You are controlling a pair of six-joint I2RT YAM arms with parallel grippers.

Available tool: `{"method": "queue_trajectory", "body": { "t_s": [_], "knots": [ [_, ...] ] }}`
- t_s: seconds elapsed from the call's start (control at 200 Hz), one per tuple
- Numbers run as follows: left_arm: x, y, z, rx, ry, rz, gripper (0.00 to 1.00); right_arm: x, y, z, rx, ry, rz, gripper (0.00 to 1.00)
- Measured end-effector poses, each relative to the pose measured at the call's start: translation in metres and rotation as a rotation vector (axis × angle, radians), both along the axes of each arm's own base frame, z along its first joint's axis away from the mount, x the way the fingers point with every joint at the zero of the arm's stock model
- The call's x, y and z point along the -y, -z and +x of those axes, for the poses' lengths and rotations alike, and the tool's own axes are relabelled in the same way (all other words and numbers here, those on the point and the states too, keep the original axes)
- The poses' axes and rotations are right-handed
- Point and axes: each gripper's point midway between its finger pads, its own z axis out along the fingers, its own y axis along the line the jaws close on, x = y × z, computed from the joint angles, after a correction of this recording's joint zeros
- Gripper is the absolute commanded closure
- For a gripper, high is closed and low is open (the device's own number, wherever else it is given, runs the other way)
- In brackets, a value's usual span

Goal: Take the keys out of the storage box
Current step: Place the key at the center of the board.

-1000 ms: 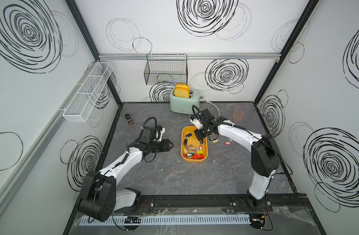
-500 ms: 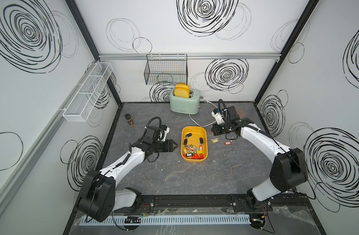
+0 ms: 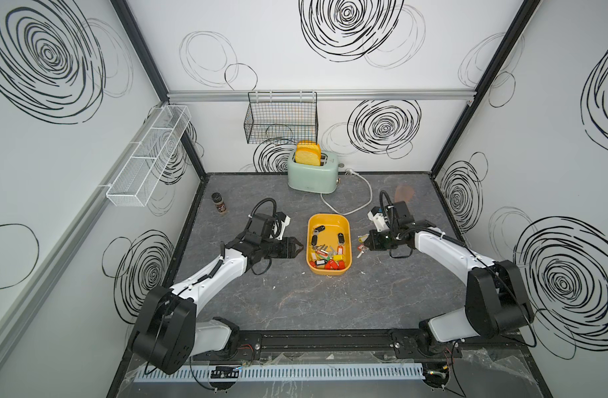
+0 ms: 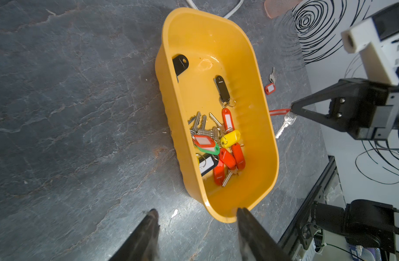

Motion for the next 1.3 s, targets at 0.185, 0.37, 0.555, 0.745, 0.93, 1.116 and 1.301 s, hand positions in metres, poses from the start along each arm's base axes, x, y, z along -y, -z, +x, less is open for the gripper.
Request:
{"method": "queue_trajectory", "body": {
  "t_s": [0.185,0.37,0.555,0.745,0.93,1.116,1.301],
  "knots": [
    [0.0,0.0,0.0,-0.001,0.0,0.0,0.4,-0.001,0.016,-0.013,-0.044,0.0,0.021,1.0],
    [0.0,0.001,0.0,-0.002,0.002,0.002,0.4,0.002,0.024,-0.016,-0.055,0.022,0.026,0.99],
    [0.0,0.001,0.0,-0.001,0.001,0.003,0.4,0.014,0.034,-0.013,-0.08,0.073,0.019,0.96],
    [0.0,0.001,0.0,-0.001,0.0,0.004,0.4,0.026,0.045,-0.009,-0.1,0.115,0.006,0.91],
    [0.0,0.002,0.0,-0.002,-0.001,0.005,0.41,0.031,0.053,-0.01,-0.118,0.132,-0.004,0.87],
    [0.0,0.003,0.0,-0.005,-0.002,0.009,0.4,0.032,0.053,-0.009,-0.114,0.135,-0.01,0.77],
    [0.0,0.003,0.0,-0.005,-0.002,0.009,0.4,0.035,0.053,-0.008,-0.111,0.141,-0.025,0.76]
  ]
}}
